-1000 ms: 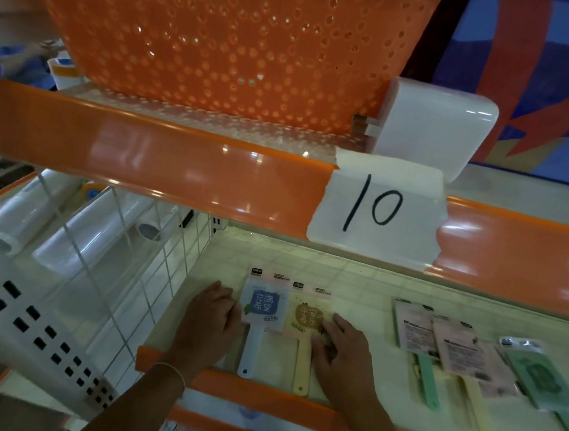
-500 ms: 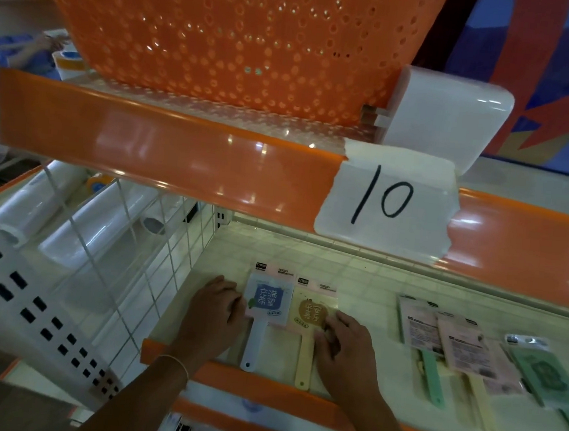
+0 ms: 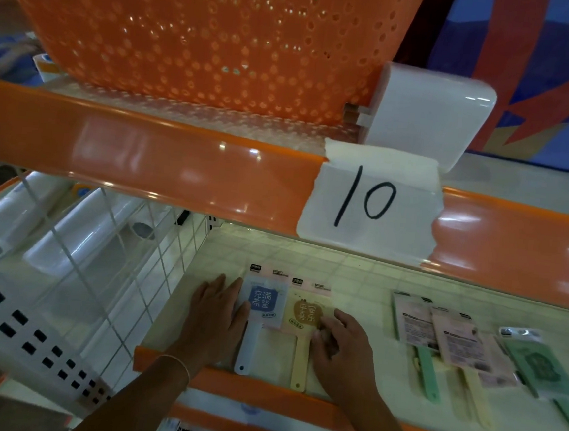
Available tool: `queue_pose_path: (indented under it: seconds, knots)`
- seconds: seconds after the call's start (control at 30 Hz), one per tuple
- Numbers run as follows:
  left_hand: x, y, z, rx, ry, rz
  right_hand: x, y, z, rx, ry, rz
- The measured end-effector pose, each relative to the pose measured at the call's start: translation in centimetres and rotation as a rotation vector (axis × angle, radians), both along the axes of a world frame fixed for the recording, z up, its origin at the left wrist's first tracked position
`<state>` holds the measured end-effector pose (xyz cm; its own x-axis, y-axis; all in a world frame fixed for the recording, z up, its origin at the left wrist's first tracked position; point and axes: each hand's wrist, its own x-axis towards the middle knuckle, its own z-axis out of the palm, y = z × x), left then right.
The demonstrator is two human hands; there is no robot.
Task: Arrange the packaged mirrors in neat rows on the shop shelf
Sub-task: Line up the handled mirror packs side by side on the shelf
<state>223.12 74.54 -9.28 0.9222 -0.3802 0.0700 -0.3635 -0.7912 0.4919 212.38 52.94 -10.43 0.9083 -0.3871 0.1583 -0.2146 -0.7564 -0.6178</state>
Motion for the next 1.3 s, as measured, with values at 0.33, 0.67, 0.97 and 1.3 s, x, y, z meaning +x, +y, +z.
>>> queue_pose_path:
  seconds: [0.33, 0.67, 0.97, 1.3]
  knots:
    - [-0.1, -0.2, 0.1, 0.022, -0.009, 0.017, -0.1, 0.1, 0.2, -0.027, -0.008, -0.001]
    - [-0.6, 0.0, 0.5, -0.216, -0.074, 0.077, -2.2, -2.8, 1.5, 0.009, -0.253, -0.255]
    - [-6.1, -10.9, 3.7, -0.279, -0.325, -0.198, -8.3, -14.3, 1.3, -0.196, 0.15, -0.601]
    - [-10.8, -23.5, 3.7, -0.158, -0.019, -0.491, -8.2, -15.8, 3.6, -0.111, 0.277, -0.527]
